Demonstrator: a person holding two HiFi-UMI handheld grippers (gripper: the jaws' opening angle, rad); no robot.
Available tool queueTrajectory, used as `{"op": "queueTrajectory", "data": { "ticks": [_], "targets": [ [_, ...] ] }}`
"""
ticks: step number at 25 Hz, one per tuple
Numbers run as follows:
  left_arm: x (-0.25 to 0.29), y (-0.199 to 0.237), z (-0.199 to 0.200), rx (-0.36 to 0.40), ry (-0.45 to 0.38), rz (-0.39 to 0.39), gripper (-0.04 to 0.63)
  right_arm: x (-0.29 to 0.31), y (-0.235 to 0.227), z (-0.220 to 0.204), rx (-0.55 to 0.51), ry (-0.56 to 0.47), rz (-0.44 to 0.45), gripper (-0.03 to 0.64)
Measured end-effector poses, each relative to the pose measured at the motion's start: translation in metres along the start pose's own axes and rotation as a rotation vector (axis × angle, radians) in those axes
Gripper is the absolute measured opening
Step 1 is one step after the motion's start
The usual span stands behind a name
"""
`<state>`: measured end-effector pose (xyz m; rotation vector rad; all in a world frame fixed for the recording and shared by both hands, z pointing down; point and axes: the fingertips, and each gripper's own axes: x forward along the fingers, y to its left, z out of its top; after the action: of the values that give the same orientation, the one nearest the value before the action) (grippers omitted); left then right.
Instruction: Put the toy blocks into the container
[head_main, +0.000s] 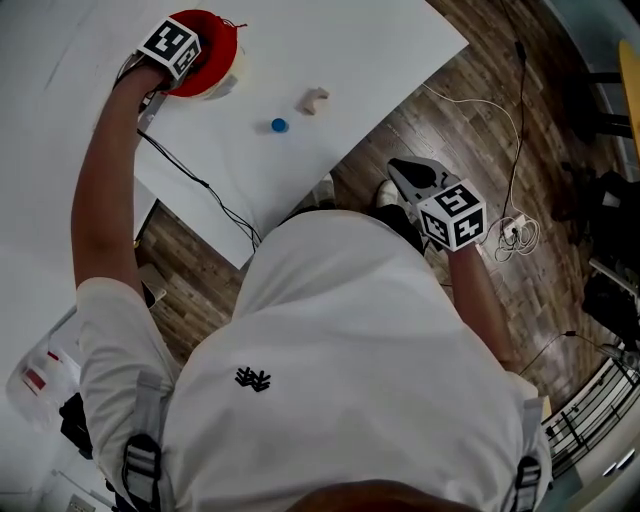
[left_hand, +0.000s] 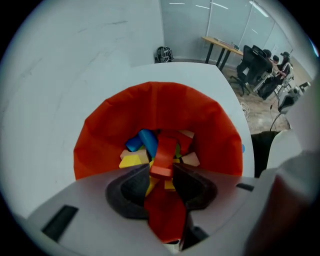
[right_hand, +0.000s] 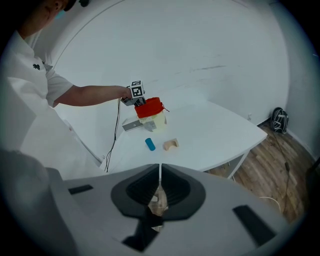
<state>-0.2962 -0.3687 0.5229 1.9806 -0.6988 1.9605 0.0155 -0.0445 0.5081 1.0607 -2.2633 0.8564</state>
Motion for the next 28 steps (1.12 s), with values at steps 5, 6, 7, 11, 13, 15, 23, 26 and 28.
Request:
{"op": "queueTrajectory", "data": {
  "ticks": [5, 6, 7, 11, 13, 15, 23, 26, 28],
  "targets": [
    [0.005, -0.001, -0.005, 0.041, 0.042, 0.009, 0.149, -0.003, 0.000, -0.003, 0.006, -0.005, -0.008, 0.012],
    [0.006, -0.001, -0.005, 0.053, 0.050, 0.018, 0.149, -0.004, -0.001, -0.004, 0.007, -0.004, -0.009, 0.012],
    [0.007, -0.002, -0.005, 0.064, 0.057, 0.028, 0.149, -0.004, -0.001, -0.005, 0.008, -0.004, -0.011, 0.012],
    [0.006, -0.001, -0.005, 0.060, 0.040, 0.045, 0.163, -0.008, -0.001, -0.009, 0.002, -0.002, -0.009, 0.012],
    [0.001, 0.001, -0.004, 0.042, 0.013, 0.047, 0.169, -0.010, -0.003, -0.009, -0.002, -0.002, -0.009, 0.012],
    [-0.004, 0.003, -0.004, 0.021, -0.019, 0.052, 0.169, -0.013, -0.006, -0.010, -0.006, -0.003, -0.009, 0.012],
    [-0.042, -0.001, -0.003, -0.065, -0.207, 0.116, 0.168, -0.016, -0.016, -0.007, -0.034, -0.019, 0.026, 0.012],
    [-0.053, -0.009, -0.008, -0.089, -0.256, 0.156, 0.167, -0.019, -0.016, -0.009, -0.075, -0.010, 0.056, 0.012],
    [-0.062, -0.016, -0.012, -0.119, -0.300, 0.197, 0.156, -0.022, -0.019, -0.008, -0.094, -0.012, 0.079, 0.012]
  ]
}}
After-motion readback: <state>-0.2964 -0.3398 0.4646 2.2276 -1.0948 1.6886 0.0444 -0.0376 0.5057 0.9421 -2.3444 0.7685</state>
